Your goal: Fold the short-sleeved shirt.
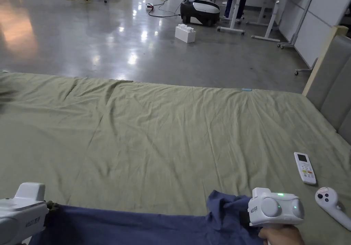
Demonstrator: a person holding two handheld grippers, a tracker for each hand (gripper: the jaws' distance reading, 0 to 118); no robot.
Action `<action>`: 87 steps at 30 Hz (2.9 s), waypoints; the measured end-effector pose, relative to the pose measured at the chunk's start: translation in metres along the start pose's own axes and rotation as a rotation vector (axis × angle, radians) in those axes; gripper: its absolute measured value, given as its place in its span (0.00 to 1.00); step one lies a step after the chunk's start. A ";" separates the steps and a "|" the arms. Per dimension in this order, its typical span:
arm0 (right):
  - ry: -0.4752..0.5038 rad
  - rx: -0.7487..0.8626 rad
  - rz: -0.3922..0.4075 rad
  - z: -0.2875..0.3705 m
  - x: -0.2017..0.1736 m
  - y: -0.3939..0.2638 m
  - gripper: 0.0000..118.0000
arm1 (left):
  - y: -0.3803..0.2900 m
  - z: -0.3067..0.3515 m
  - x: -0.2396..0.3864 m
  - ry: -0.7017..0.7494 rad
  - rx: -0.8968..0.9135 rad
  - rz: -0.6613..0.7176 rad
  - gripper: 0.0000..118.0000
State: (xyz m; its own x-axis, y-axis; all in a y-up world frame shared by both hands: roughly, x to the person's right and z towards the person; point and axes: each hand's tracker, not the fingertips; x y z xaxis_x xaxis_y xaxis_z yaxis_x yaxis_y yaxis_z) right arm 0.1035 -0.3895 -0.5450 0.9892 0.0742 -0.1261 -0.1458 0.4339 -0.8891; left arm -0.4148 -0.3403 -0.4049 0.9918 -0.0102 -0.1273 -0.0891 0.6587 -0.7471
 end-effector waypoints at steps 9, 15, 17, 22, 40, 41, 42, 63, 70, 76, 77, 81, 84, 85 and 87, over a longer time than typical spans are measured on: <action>0.009 0.127 -0.021 0.028 0.006 -0.012 0.02 | -0.005 0.008 -0.008 -0.010 0.024 0.026 0.04; 0.061 0.249 -0.044 0.084 0.013 -0.030 0.02 | -0.011 0.034 -0.013 -0.023 0.062 0.049 0.04; 0.072 0.278 -0.042 0.106 0.016 -0.039 0.02 | -0.015 0.049 -0.016 -0.023 0.081 0.055 0.04; 0.081 0.362 -0.033 0.151 0.025 -0.061 0.02 | -0.026 0.080 -0.023 -0.037 0.122 0.060 0.04; 0.082 0.268 0.064 0.220 0.023 -0.203 0.02 | -0.136 0.164 -0.042 -0.085 0.065 0.101 0.04; 0.082 0.237 0.070 0.216 0.022 -0.212 0.02 | -0.145 0.164 -0.042 -0.087 0.032 0.098 0.04; 0.080 0.201 0.082 0.210 0.022 -0.219 0.02 | -0.152 0.163 -0.042 -0.089 0.007 0.096 0.04; -0.113 0.058 0.159 0.171 0.005 -0.243 0.55 | -0.187 0.127 -0.037 -0.029 -0.146 0.046 0.31; -0.149 0.341 0.108 0.233 -0.005 -0.194 0.69 | -0.130 0.156 -0.023 -0.025 0.122 0.071 0.49; -0.092 0.705 0.027 0.249 -0.039 -0.170 0.69 | -0.089 0.167 0.021 0.025 0.337 0.018 0.49; -0.095 0.753 0.017 0.250 -0.046 -0.167 0.69 | -0.085 0.170 0.028 0.035 0.380 0.016 0.49; -0.125 0.885 0.013 0.249 -0.070 -0.162 0.69 | -0.074 0.181 0.057 0.101 0.518 -0.015 0.49; -0.177 1.017 0.075 0.252 -0.088 -0.158 0.52 | -0.072 0.187 0.070 0.103 0.609 -0.030 0.47; -0.143 0.970 0.023 0.248 -0.091 -0.159 0.42 | -0.072 0.187 0.075 0.104 0.618 -0.024 0.42; -0.147 1.008 0.028 0.250 -0.097 -0.157 0.23 | -0.070 0.188 0.079 0.112 0.621 -0.007 0.15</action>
State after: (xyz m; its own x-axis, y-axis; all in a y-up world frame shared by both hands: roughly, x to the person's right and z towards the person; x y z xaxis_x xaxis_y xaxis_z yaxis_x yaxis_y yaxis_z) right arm 0.0279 -0.2405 -0.2837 0.9840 0.1763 -0.0256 -0.1780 0.9796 -0.0937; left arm -0.3132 -0.2457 -0.2394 0.9735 -0.0731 -0.2166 0.0207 0.9718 -0.2349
